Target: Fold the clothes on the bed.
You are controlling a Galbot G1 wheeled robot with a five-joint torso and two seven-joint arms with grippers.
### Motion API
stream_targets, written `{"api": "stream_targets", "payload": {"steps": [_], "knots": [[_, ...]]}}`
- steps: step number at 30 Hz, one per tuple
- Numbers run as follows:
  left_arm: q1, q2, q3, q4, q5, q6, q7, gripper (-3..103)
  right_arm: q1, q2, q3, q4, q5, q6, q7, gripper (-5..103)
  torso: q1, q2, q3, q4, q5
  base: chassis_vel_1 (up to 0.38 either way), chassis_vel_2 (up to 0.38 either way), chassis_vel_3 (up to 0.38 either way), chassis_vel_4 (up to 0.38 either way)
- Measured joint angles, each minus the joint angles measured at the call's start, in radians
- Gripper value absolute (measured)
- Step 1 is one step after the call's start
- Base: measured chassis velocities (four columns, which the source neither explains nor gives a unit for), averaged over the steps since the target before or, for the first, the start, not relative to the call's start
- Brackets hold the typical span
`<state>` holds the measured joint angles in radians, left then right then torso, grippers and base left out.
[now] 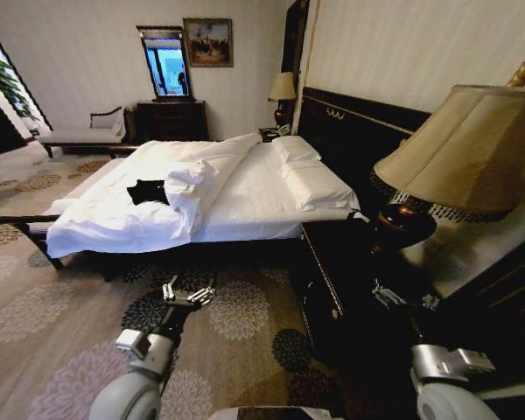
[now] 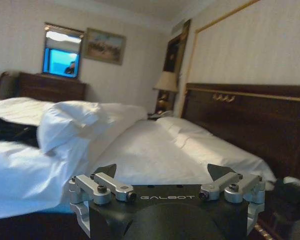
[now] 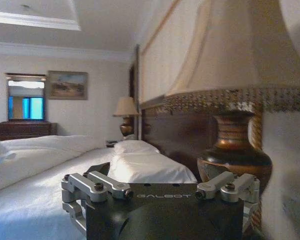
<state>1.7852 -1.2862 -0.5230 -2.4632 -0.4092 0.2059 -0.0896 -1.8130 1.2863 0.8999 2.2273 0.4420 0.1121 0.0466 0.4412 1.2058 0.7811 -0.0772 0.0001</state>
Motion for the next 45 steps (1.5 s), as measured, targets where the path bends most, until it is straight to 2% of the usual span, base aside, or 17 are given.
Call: {"api": "stream_targets", "payload": {"steps": [3,6,9,10,12,14,16,20,21,23,25,30,32,34,37,40,45], "knots": [[0.007,-0.025,0.009,0.027,0.068,0.009,-0.022,100,0.035,-0.069,-0.017,-0.087,0.030,0.074,-0.086,100,0.000,0.000,0.000,0.0002,0.0002,0.000,0.000,0.000,0.000],[0.003,-0.038,0.021,0.048,0.093,0.003,-0.024,100,0.051,-0.117,-0.041,-0.121,0.083,0.103,-0.112,100,0.000,0.000,0.000,0.0003,0.0001,0.000,0.000,0.000,0.000],[-0.004,-0.057,0.042,0.048,0.012,-0.005,-0.020,100,0.071,-0.164,-0.077,-0.119,0.240,0.116,-0.117,100,0.000,0.000,0.000,0.0001,0.0000,0.000,0.000,0.000,0.000],[-0.004,-0.057,0.042,0.048,0.012,-0.005,-0.020,100,0.071,-0.164,-0.077,-0.119,0.240,0.116,-0.117,100,0.000,0.000,0.000,0.0001,0.0000,0.000,0.000,0.000,0.000],[-0.022,-0.066,0.047,0.029,-0.080,-0.003,-0.019,100,0.100,-0.196,-0.105,-0.106,0.403,0.113,-0.074,100,0.000,0.000,0.000,0.0003,-0.0002,0.000,0.000,0.000,0.000],[-0.038,-0.069,0.039,0.025,-0.106,-0.002,-0.019,100,0.121,-0.211,-0.111,-0.105,0.436,0.105,-0.047,100,0.000,0.000,0.000,0.0004,0.0000,0.000,0.000,0.000,0.000],[-0.042,-0.070,0.035,0.024,-0.107,-0.002,-0.019,100,0.122,-0.210,-0.107,-0.098,0.419,0.095,-0.038,100,0.000,0.000,0.000,0.0003,0.0000,0.000,0.000,0.000,0.000],[-0.046,-0.070,0.021,0.032,-0.034,0.001,-0.011,100,0.076,-0.167,-0.055,-0.011,0.156,0.034,-0.012,100,0.000,0.000,0.000,0.0001,-0.0004,0.000,0.000,0.000,0.000],[-0.046,-0.070,0.021,0.032,-0.034,0.001,-0.011,100,0.076,-0.167,-0.055,-0.011,0.156,0.034,-0.012,100,0.000,0.000,0.000,0.0001,-0.0004,0.000,0.000,0.000,0.000],[-0.052,-0.073,0.019,0.059,0.090,-0.003,-0.006,100,0.041,-0.131,-0.039,0.006,0.052,0.035,-0.029,100,0.000,0.000,0.000,0.0001,-0.0005,0.000,0.000,0.000,0.000],[-0.053,-0.080,0.019,0.078,0.171,-0.009,-0.004,100,0.015,-0.088,-0.036,0.024,0.004,0.024,-0.022,100,0.000,0.000,0.000,-0.0001,-0.0001,0.000,0.000,0.000,0.000],[-0.030,-0.089,0.026,0.081,0.189,-0.014,0.000,100,-0.018,-0.049,-0.057,0.046,0.014,0.018,-0.040,100,0.000,0.000,0.000,0.0000,-0.0003,0.000,0.000,0.000,0.000],[-0.011,-0.091,0.034,0.071,0.164,-0.021,0.010,100,-0.024,-0.037,-0.064,0.043,0.011,0.039,-0.091,100,0.000,0.000,0.000,0.0001,-0.0003,0.000,0.000,0.000,0.000],[0.002,-0.094,0.043,0.051,0.095,-0.027,0.023,100,-0.024,-0.033,-0.067,0.030,0.004,0.068,-0.148,100,0.000,0.000,0.000,0.0003,-0.0001,0.000,0.000,0.000,0.000],[0.000,-0.098,0.042,0.042,0.055,-0.028,0.026,100,-0.022,-0.034,-0.067,0.021,0.002,0.075,-0.172,100,0.000,0.000,0.000,0.0002,-0.0001,0.000,0.000,0.000,0.000],[-0.005,-0.101,0.036,0.045,0.062,-0.030,0.026,100,-0.016,-0.037,-0.065,0.011,0.000,0.078,-0.177,100,0.000,0.000,0.000,0.0001,-0.0001,0.000,0.000,0.000,0.000],[-0.008,-0.119,0.018,0.075,0.157,-0.030,0.014,100,0.008,-0.028,-0.061,-0.002,0.010,0.075,-0.169,100,0.000,0.000,0.000,0.0002,-0.0002,0.000,0.000,0.000,0.000]]}}
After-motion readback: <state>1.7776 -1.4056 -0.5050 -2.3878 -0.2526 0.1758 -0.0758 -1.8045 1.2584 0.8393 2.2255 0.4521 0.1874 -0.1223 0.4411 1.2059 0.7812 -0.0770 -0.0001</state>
